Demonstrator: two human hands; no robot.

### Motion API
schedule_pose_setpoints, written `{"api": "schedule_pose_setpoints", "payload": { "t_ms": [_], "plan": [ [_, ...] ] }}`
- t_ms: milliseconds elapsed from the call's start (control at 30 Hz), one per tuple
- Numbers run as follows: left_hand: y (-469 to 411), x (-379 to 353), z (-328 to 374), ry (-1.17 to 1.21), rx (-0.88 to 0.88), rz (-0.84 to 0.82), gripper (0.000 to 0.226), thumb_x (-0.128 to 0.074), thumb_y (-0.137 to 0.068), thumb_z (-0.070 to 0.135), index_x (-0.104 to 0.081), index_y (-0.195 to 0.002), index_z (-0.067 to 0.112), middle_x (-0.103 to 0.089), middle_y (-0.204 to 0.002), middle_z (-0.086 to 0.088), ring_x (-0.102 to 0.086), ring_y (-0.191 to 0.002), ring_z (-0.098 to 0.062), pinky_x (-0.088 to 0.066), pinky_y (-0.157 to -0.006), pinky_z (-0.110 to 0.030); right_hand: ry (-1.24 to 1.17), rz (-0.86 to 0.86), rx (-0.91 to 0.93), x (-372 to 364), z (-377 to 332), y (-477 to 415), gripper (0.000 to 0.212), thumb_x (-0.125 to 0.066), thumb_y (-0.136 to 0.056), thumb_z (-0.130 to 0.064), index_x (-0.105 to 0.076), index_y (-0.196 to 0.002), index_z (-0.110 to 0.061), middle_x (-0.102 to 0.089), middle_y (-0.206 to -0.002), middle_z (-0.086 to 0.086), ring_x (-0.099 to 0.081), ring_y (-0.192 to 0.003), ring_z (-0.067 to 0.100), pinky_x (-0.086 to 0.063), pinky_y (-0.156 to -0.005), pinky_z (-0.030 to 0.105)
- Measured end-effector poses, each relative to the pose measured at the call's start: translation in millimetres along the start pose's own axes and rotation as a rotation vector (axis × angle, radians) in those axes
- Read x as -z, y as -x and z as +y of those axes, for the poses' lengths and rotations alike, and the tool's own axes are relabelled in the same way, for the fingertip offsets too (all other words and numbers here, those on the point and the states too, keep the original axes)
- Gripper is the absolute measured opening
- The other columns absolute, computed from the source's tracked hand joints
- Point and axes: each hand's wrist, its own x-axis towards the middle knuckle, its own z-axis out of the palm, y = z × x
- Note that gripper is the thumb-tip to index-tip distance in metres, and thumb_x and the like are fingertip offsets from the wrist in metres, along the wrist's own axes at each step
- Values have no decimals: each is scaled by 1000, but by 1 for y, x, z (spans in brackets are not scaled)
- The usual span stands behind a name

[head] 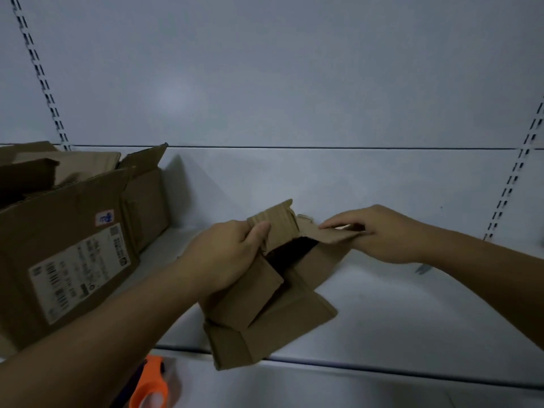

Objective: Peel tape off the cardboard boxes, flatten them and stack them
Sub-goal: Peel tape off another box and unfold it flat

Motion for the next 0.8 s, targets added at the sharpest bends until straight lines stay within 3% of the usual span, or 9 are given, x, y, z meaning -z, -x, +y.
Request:
{"api": "schedule_pose_setpoints", "payload": {
  "t_ms": [133, 200, 267, 400, 533, 633, 667, 733, 800],
  "plan": [
    [3, 1, -2, 30, -2, -115, 76, -18, -71, 78, -62, -95, 21, -66, -84, -1, -63, -78, -17, -53, -80, -43, -41, 25, -31, 3, -2, -9, 9, -62, -88, -30, -70, -92, -33, -69, -89, -16, -61, -81, -1, -48, -75, 22],
    [5, 0, 0, -51, -20, -153, 70, -24, -67, 82, -56, -99, 29, -62, -88, 5, -59, -81, -13, -52, -77, -40, -32, -34, -59, 10, -4, -13, 22, -63, -86, -37, -67, -69, -25, -62, -64, -11, -53, -56, 1, -42, -59, 19],
    [4, -3, 3, -71, -34, -123, 53, -33, -78, 73, -53, -99, 29, -60, -88, 6, -57, -81, -13, -51, -75, -37, -42, -55, -81, 17, -5, -18, 37, -63, -85, -40, -59, -56, -18, -55, -52, -8, -48, -47, 3, -38, -52, 19],
    [-9, 2, 2, 81, 20, -55, 54, -33, -91, 57, -64, -93, 13, -63, -81, -7, -60, -76, -22, -50, -76, -38, -33, -114, -147, 24, -9, -27, 56, -61, -77, -56, -66, -78, 0, -63, -70, 4, -58, -64, 11, -44, -62, 24],
    [-12, 6, -9, 151, 35, -47, 55, -42, -89, 55, -65, -82, 5, -54, -61, -5, -53, -57, -18, -42, -59, -32, -49, 44, -168, 9, -14, -27, 49, -61, -77, -60, -63, -96, -15, -64, -86, -1, -60, -75, 11, -46, -65, 25],
    [-4, 1, -14, 83, 11, -86, 40, -55, -82, 57, -59, -105, 25, -62, -92, 5, -58, -80, -10, -49, -72, -28, 95, 159, -150, -11, -20, -16, 64, -64, -69, -67, -46, -115, -27, -52, -101, -8, -53, -89, 11, -47, -72, 30],
    [-2, -2, -14, -1, -4, -92, 48, -60, -77, 59, -53, -114, 29, -60, -102, 6, -57, -86, -11, -50, -75, -29, 140, 189, -149, -15, -22, -13, 71, -66, -66, -68, -41, -119, -28, -48, -105, -8, -50, -92, 12, -46, -73, 31],
    [-1, -7, -14, -132, -15, -60, 60, -62, -74, 60, -45, -122, 29, -57, -113, 3, -57, -92, -15, -52, -79, -35, 138, 234, -193, -19, -27, -16, 72, -66, -65, -67, -39, -120, -28, -44, -108, -5, -48, -96, 15, -45, -75, 33],
    [-2, -10, -11, -148, -2, -13, 52, -62, -80, 51, -45, -122, 25, -58, -117, 1, -57, -93, -16, -52, -80, -37, 58, 226, -280, -22, -30, -23, 64, -67, -68, -60, -40, -114, -27, -44, -110, 0, -50, -97, 19, -48, -78, 37]
  ]
}}
